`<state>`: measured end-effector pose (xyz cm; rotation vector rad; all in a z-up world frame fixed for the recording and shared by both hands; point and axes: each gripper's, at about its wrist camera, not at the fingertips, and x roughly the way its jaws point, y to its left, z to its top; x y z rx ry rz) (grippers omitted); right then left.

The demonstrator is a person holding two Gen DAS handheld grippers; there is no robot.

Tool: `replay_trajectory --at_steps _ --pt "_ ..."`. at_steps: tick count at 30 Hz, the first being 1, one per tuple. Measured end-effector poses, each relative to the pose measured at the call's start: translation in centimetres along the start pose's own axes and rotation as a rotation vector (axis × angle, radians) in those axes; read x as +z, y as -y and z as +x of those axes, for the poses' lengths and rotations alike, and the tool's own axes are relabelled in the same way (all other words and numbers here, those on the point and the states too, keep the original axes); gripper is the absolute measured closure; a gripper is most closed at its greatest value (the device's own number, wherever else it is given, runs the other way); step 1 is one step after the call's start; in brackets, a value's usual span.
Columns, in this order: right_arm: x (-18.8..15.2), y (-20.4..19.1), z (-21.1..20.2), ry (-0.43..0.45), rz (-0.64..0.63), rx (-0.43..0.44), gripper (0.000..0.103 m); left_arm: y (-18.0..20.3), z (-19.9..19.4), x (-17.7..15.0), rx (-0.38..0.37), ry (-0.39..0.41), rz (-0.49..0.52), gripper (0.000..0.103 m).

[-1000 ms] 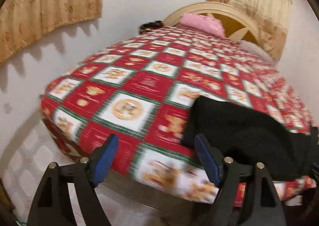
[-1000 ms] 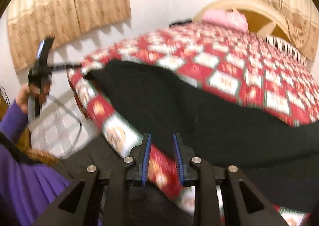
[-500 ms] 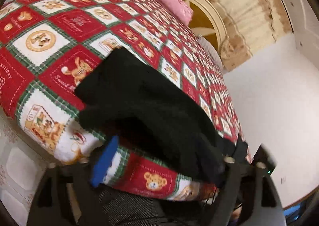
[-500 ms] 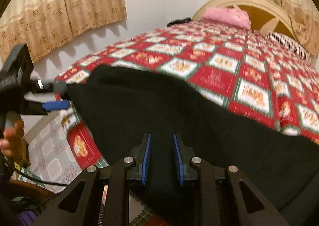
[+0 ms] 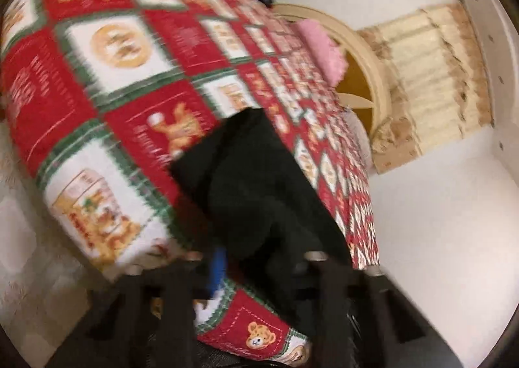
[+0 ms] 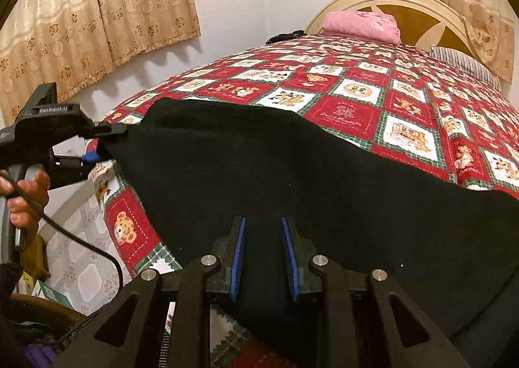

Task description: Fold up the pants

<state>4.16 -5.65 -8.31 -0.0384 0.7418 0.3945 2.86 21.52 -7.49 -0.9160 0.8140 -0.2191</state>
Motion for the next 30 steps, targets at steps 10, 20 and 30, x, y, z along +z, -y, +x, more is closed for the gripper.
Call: replay_trajectory --at_steps 10,20,30 --pt "0.9 1.3 -0.1 0.004 0.12 0.042 0.079 6.6 0.8 3.9 0.089 0.083 0.441 0.082" --pt "0.3 -1.6 0.7 -0.006 -0.053 -0.009 0.05 1.4 0.9 3.2 0.429 0.074 0.432 0.025" --pt "2.9 0.4 -2.1 0.056 -0.006 0.033 0.045 7.0 -0.1 0.8 0.489 0.287 0.653 0.018"
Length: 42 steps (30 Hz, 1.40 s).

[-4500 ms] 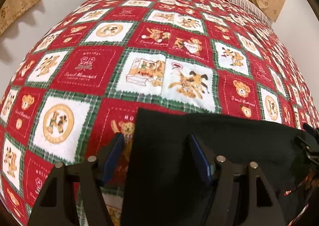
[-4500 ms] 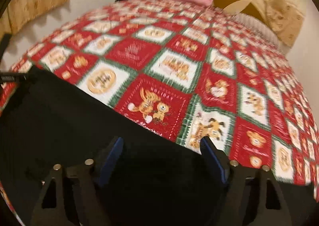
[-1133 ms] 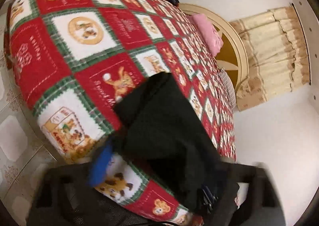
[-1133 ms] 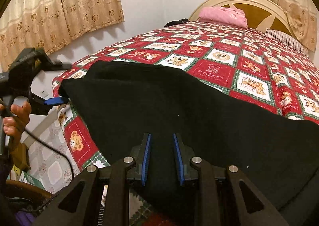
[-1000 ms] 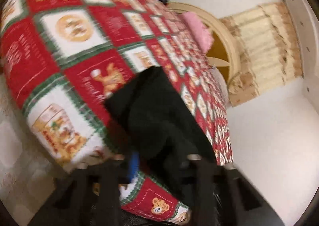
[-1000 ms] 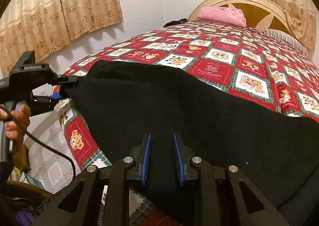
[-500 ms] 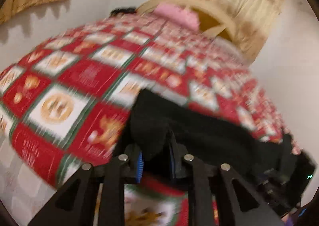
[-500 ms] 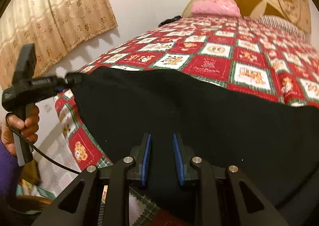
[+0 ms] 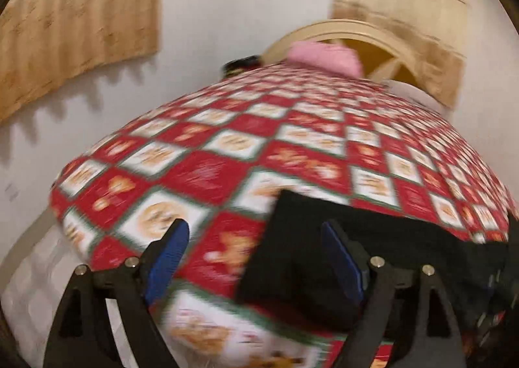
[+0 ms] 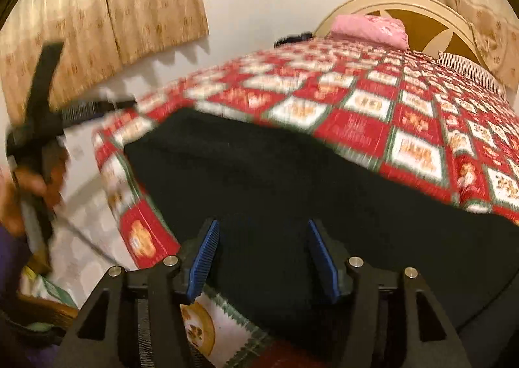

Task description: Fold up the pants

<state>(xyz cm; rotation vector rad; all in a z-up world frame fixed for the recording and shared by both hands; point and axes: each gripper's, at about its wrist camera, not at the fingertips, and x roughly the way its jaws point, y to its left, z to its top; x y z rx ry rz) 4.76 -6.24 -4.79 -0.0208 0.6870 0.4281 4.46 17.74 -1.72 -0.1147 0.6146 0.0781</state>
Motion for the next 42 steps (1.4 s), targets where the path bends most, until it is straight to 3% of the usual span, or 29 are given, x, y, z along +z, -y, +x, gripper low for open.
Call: replay_trajectory --at_steps 2,4,8,14,19,24,26,30,36,42 --pt "1.7 1.3 -0.6 0.03 0.024 0.003 0.043 2.2 0.6 -0.7 -0.034 0.015 0.067 0.018" --pt "3.3 2.9 -0.2 0.032 0.05 0.019 0.035 3.7 2.0 -1.2 -0.025 -0.019 0.104 0.02" --pt "4.9 5.3 3.4 -0.032 0.087 0.045 0.035 4.0 5.2 -2.7 0.001 -0.126 0.06 0.021" --pt "3.5 5.8 7.0 -0.184 0.197 0.244 0.035 4.7 4.5 -3.8 0.038 -0.089 0.101 0.021" --pt "2.2 4.2 5.6 -0.193 0.165 0.288 0.035 5.1 4.7 -3.9 0.051 -0.084 0.112 0.018" --pt "2.9 5.1 8.5 -0.251 0.224 0.358 0.034 5.0 5.2 -4.0 0.056 -0.082 0.109 0.016" --pt "3.5 5.3 9.3 -0.248 0.261 0.394 0.034 5.1 5.1 -4.1 0.056 -0.079 0.115 0.016" --pt "4.7 5.2 11.8 -0.265 0.349 0.501 0.018 5.1 5.2 -4.1 0.055 -0.082 0.113 0.016" --pt "6.3 7.3 12.7 -0.201 0.445 0.521 0.018 5.1 5.3 -4.2 0.054 -0.084 0.125 0.015" --pt "5.9 12.8 13.2 -0.172 0.718 0.67 0.026 5.2 5.4 -4.2 0.051 -0.083 0.137 0.014"
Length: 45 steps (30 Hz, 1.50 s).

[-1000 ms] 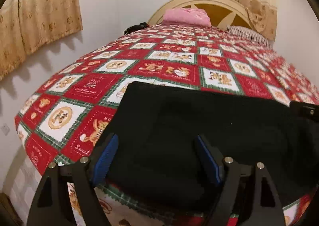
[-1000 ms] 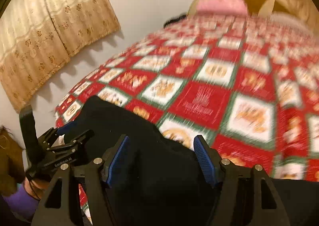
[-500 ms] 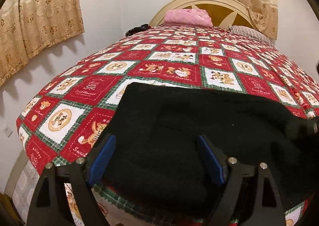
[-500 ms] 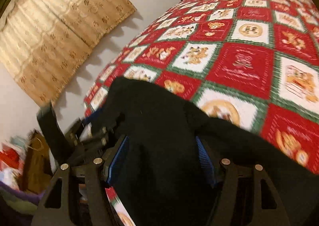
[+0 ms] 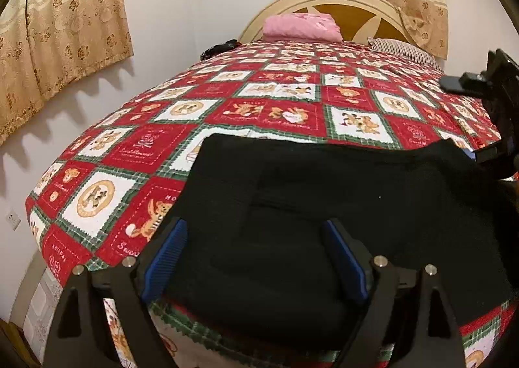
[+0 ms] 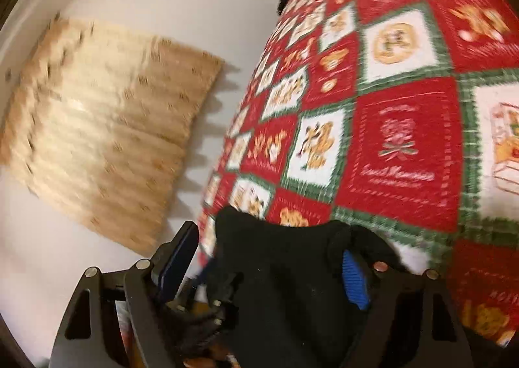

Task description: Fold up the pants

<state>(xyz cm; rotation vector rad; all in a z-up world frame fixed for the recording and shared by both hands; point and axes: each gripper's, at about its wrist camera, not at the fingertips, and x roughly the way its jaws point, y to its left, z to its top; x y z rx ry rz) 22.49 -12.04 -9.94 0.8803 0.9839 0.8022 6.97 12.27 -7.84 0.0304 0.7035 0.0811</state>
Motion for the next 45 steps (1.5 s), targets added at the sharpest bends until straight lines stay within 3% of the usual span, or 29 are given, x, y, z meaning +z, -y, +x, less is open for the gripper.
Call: replay_trajectory --at_steps 4,5,7,9,11,15,17,20,24,26,29,30,31,33,34,37,41,45 --pt "0.8 1.3 -1.8 -0.049 0.093 0.006 0.028 0.0 0.1 0.1 -0.003 -0.003 0.003 0.013" --pt "0.8 1.1 -2.8 -0.031 0.082 -0.068 0.028 0.0 0.1 0.1 -0.001 -0.005 0.002 0.013" --pt "0.8 -0.7 -6.7 0.108 -0.038 -0.367 0.028 -0.1 0.0 0.0 -0.005 -0.004 -0.002 0.013" --pt "0.2 -2.0 -10.8 0.255 -0.089 -0.593 0.028 0.1 0.0 -0.1 0.001 0.006 0.0 0.013" --pt "-0.4 -2.8 -14.8 0.367 -0.092 -0.741 0.027 0.2 0.0 -0.1 0.007 0.012 -0.001 0.012" --pt "-0.2 -3.0 -22.2 0.555 -0.09 -1.17 0.027 0.1 0.2 0.2 0.005 -0.003 -0.005 0.011" --pt "0.7 -1.9 -26.3 0.636 -0.026 -1.303 0.027 0.1 0.2 0.2 0.006 -0.006 -0.006 0.011" --pt "3.3 1.9 -31.1 0.59 0.148 -1.431 0.027 0.2 0.2 0.1 0.012 -0.007 -0.01 0.011" --pt "5.1 6.6 -33.1 0.485 0.284 -1.637 0.027 0.2 0.2 0.1 0.018 -0.002 -0.011 0.01" --pt "5.1 8.2 -33.7 0.457 0.306 -1.641 0.027 0.2 0.2 0.1 0.017 0.0 -0.009 0.01" --pt "4.4 8.9 -35.5 0.461 0.343 -1.562 0.028 0.2 0.2 0.0 0.017 0.0 -0.008 0.01" --pt "4.6 9.0 -35.5 0.45 0.329 -1.559 0.036 0.2 0.2 0.0 0.018 0.001 -0.009 0.009" --pt "4.6 8.7 -35.6 0.442 0.307 -1.55 0.057 0.2 0.2 0.0 0.018 0.001 -0.009 0.009" --pt "4.0 7.8 -36.1 0.446 0.282 -1.513 0.086 0.2 0.2 0.0 0.016 0.002 -0.009 0.009" --pt "3.7 7.4 -36.3 0.452 0.27 -1.487 0.094 0.2 0.3 0.1 0.016 0.004 -0.009 0.009" --pt "1.9 5.1 -37.5 0.512 0.237 -1.35 0.097 0.2 0.3 0.1 0.016 0.005 -0.009 0.009" --pt "-3.0 0.0 -40.9 0.691 0.142 -1.141 0.097 0.2 0.3 0.1 0.017 0.006 -0.01 0.009" --pt "-9.1 -2.9 -43.9 0.826 0.102 -1.049 0.097 0.1 0.3 0.1 0.017 0.002 -0.012 0.009"
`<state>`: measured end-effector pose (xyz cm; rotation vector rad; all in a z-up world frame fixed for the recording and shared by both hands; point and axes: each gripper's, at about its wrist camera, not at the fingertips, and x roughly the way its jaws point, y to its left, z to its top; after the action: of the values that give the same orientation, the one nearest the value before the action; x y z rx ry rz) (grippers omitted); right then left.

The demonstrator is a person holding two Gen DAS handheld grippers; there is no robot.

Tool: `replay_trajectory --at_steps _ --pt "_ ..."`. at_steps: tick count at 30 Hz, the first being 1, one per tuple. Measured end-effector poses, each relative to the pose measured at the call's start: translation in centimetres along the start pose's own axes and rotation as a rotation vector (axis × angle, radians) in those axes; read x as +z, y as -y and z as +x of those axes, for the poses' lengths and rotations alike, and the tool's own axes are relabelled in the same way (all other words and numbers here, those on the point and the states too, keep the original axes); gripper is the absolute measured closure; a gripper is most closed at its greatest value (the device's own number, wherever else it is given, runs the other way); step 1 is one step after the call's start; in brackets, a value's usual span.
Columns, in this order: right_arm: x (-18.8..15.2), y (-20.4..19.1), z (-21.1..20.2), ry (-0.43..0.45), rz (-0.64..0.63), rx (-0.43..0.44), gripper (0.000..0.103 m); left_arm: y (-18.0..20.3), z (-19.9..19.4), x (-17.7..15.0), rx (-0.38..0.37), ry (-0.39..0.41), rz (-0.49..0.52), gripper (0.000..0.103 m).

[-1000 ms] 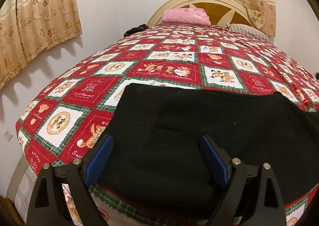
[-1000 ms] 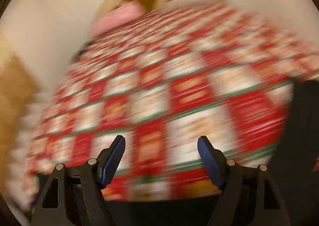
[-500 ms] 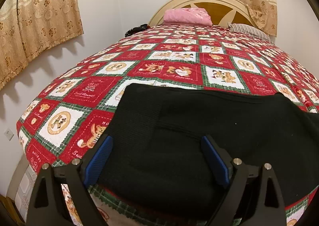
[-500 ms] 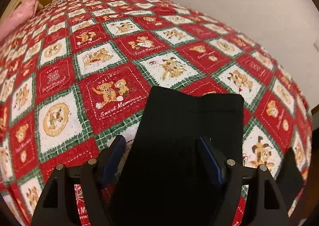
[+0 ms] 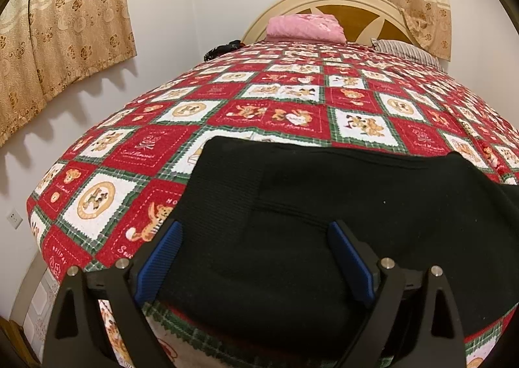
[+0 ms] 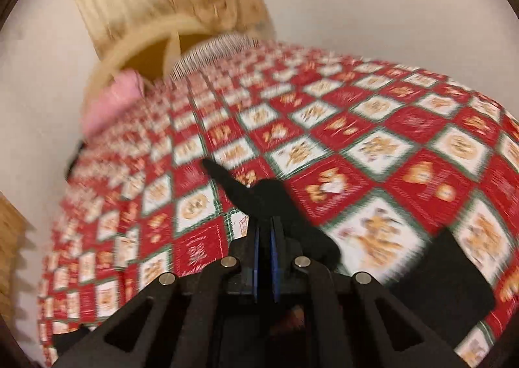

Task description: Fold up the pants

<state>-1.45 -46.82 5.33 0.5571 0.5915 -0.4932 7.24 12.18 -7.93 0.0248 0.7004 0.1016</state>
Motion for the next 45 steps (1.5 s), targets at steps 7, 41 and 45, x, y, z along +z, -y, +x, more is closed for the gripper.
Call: replay_trajectory --at_steps 7,41,45 --pt "-5.6 10.0 -5.8 0.114 0.205 0.109 0.097 0.0 0.0 0.0 0.0 -0.001 0.0 0.009" --pt "-3.7 9.6 1.3 -0.009 -0.263 -0.201 0.089 19.2 -7.6 -1.1 -0.527 -0.064 0.313 0.006" --pt "-3.0 8.6 0.1 0.06 -0.293 -0.191 0.089 20.3 -7.1 -2.6 -0.515 -0.116 0.33 0.006"
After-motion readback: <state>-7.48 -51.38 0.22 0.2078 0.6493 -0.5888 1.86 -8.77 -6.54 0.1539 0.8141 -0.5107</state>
